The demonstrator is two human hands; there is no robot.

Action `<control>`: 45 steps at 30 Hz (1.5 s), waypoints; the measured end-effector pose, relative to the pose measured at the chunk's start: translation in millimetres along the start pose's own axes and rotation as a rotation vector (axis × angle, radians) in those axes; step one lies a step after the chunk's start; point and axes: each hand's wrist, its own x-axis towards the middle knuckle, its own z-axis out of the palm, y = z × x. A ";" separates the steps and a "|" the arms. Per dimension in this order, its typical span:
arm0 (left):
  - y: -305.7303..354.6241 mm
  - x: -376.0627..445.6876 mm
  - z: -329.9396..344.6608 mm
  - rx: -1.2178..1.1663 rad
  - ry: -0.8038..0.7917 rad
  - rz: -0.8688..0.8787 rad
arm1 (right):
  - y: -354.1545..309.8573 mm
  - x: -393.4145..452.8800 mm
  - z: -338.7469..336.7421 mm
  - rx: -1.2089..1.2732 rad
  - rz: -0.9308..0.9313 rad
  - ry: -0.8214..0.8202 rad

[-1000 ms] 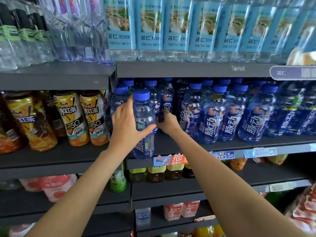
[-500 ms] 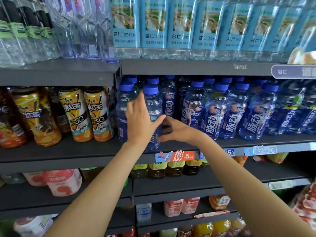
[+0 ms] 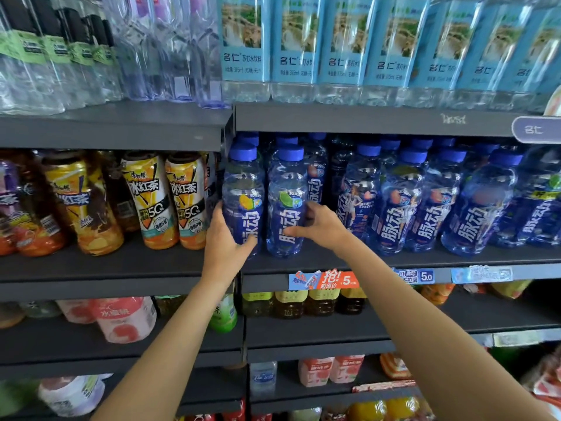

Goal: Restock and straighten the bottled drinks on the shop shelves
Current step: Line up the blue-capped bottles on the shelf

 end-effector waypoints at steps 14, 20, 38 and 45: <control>-5.7 10.0 -9.7 0.039 -0.079 0.000 | -1.5 -17.8 7.0 -0.062 0.016 0.297; -5.6 11.1 -10.3 0.049 -0.079 0.026 | 7.9 -17.5 -37.2 -0.867 0.009 0.906; -3.2 7.6 -10.4 0.039 -0.076 0.034 | -14.7 40.2 -62.1 -0.422 0.008 0.246; -5.2 4.8 -5.9 0.060 -0.060 0.040 | -16.1 28.1 -55.1 -0.544 0.026 0.301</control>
